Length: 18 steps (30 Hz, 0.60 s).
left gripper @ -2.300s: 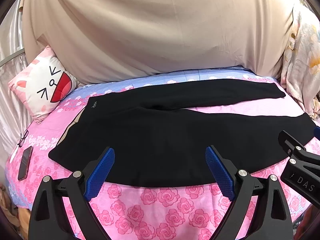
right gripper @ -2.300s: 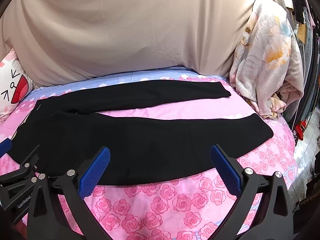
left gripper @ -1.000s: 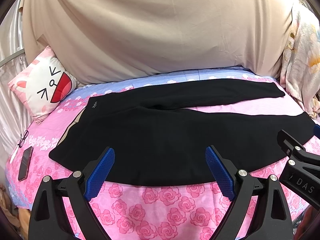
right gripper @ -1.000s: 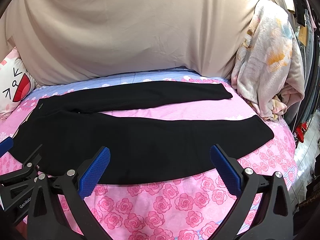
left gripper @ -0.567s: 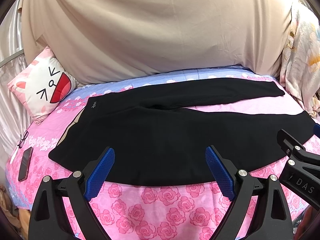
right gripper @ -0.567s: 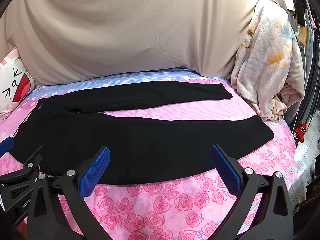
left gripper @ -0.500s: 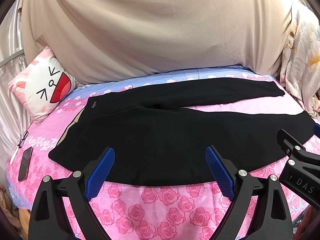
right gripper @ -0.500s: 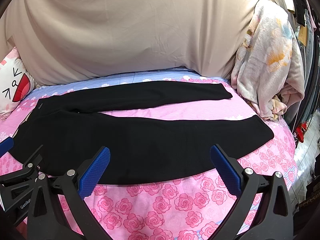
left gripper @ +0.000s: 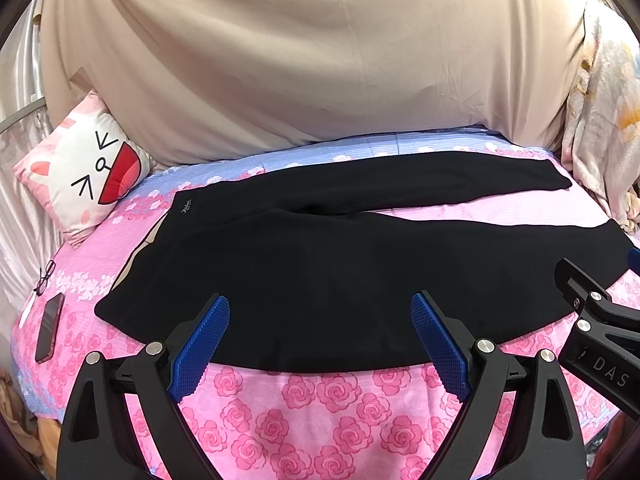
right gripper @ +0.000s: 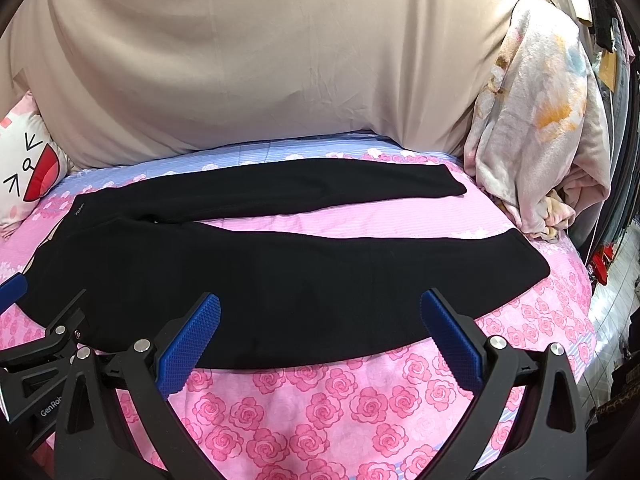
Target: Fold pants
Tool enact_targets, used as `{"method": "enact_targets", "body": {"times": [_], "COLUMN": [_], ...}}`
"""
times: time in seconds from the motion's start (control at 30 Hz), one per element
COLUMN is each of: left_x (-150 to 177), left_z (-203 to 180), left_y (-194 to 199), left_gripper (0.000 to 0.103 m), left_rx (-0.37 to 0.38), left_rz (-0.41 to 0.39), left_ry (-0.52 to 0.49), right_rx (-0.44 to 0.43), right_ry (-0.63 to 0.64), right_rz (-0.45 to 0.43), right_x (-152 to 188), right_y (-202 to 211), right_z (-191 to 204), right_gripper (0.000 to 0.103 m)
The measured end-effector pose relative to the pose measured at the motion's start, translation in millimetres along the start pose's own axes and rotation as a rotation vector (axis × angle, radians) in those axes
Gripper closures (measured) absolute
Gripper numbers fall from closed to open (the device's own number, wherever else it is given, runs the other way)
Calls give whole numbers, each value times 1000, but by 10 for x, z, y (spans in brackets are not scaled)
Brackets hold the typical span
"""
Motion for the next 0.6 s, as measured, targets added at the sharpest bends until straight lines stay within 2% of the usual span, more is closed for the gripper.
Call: {"method": "enact_targets", "body": {"times": [0.2,0.37,0.5,0.6], "left_x": [13,-129,-311,-437], "left_z": [41,340,794,1270], "left_y": [-90,-360,-766,-1269], "left_gripper": [13,13,12,12], "left_rx": [13,8,-63,-169], "left_rz": [11,15,38,73], "left_ry": [33,99,97,33], "right_rx": [-16,-83,-155,-137], "right_ry": [8,5,-39,-56], "right_rz": [-3,-14,-34,-24], "right_x": [9,-159,-534,-834], "right_y": [-87,-370,-886,-1441], "right_z": [16,-64,-249,-432], "right_gripper": [5,5,5,5]}}
Point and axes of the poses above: each gripper's, at about its wrist camera, not at the fingertips, and y roughly against the way its jaws point, z to its left, x to its underside, the point moved 10 cm from there along -y, roughly the way its jaws point, and after that the axes turned 14 degrees about -z, right-handed, at the moved point
